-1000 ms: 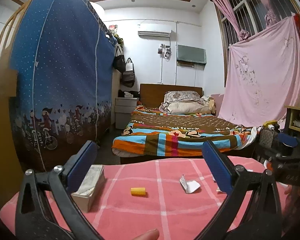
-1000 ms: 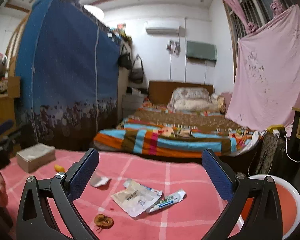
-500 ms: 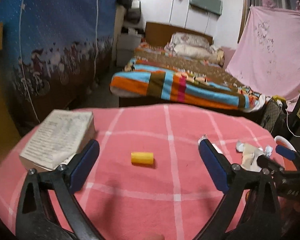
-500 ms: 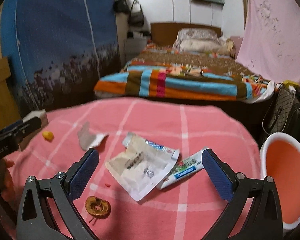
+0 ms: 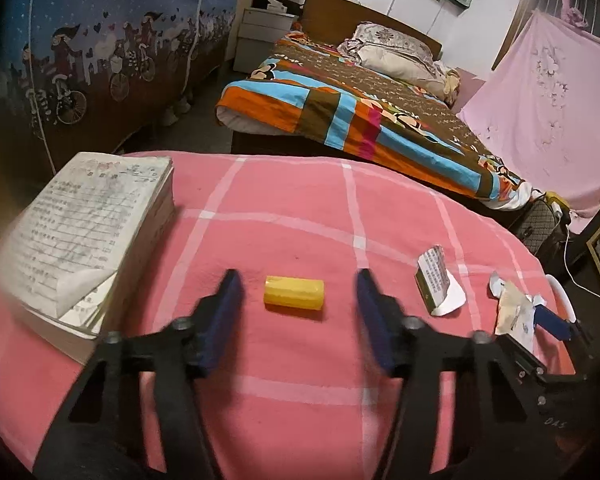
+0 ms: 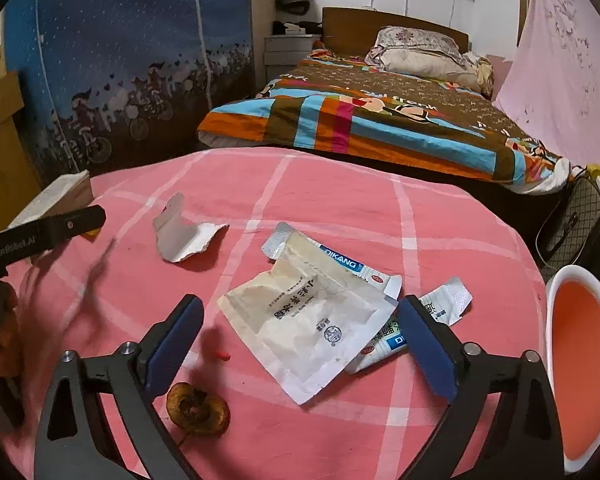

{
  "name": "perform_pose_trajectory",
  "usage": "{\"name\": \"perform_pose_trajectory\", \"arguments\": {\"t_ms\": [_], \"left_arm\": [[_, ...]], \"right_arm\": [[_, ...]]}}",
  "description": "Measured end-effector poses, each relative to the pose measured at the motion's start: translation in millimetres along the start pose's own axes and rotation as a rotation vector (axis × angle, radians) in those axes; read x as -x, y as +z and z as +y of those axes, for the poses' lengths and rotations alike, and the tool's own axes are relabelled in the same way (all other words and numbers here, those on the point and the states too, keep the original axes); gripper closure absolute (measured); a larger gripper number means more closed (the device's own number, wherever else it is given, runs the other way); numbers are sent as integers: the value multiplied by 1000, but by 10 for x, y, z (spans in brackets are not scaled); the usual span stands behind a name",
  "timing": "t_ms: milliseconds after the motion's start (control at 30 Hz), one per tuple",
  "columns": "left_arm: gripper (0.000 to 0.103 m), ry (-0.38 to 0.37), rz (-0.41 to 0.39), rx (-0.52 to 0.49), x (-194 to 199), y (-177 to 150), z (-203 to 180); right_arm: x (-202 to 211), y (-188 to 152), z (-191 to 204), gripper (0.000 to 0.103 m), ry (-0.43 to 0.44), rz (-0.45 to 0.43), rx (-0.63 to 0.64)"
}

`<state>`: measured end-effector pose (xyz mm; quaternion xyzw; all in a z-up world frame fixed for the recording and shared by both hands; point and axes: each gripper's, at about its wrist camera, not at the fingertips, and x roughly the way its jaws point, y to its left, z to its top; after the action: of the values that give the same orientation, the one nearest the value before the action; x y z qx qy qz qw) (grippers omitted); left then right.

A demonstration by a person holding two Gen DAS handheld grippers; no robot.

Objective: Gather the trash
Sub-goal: 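Lower the left gripper onto the second yellow cap and close it, then grasp the white medicine sachet with the right gripper while the left holds the cap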

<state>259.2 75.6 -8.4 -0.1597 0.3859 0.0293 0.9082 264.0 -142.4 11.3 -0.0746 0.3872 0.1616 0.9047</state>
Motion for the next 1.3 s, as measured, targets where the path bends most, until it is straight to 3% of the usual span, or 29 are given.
{"name": "perform_pose_trajectory", "arguments": {"t_ms": [100,367,600,733,900,1100,1233,1300], "left_arm": [[95,-2,12,-14,-17,6,-27],[95,-47,13,-78,51,-49,-145],[95,-99,5,-130,178,-152,-336],[95,-128,26,-143,172,-217,-423],[95,-128,39,-136,162,-242,-450],[95,-135,55,-116,126,-254,-427],[95,-139,61,-117,110,-272,-441],[95,-143,58,-118,117,-261,-435]], "right_arm": [[3,-2,-3,13,-6,0,-2],[29,-22,-10,21,-7,-7,-1],[77,-55,-43,35,6,-19,-18],[66,-49,-8,34,24,-11,-3],[20,-6,35,23,48,9,33],[-111,24,184,19,34,48,105],[-101,7,155,24,37,46,93],[-86,-5,156,36,30,42,88]]}}
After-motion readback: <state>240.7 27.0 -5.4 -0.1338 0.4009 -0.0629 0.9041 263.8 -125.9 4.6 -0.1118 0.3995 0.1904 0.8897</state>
